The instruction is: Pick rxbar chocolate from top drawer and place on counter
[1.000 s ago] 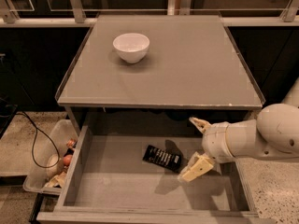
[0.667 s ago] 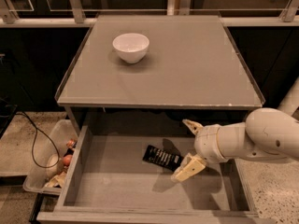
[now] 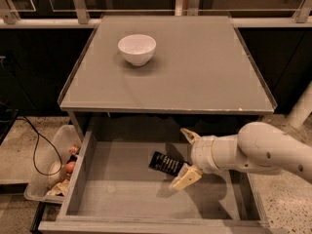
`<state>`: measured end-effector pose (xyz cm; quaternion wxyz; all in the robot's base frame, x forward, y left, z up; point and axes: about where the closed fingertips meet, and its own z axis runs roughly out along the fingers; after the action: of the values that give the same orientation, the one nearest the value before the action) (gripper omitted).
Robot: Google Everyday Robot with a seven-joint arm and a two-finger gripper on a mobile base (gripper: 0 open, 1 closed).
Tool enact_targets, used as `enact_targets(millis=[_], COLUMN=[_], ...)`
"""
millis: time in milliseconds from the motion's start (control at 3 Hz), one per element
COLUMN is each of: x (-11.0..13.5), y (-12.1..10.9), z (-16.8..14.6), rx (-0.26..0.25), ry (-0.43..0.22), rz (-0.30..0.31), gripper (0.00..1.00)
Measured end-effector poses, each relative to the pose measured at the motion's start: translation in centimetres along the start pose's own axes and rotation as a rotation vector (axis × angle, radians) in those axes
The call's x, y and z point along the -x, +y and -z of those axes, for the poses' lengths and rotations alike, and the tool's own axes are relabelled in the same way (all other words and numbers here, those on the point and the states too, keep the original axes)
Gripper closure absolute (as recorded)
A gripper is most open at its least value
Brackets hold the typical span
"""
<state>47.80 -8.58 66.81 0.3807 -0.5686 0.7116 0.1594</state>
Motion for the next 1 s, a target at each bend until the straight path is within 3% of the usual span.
enact_targets(millis=[667, 1000], x=[-2.2, -3.9], y=[-0.4, -0.9], z=[-3.0, -4.2], rx=[-0.030, -0.029], ry=[0.047, 0.080], rz=[0.061, 0.057], gripper=[0.00, 0.00])
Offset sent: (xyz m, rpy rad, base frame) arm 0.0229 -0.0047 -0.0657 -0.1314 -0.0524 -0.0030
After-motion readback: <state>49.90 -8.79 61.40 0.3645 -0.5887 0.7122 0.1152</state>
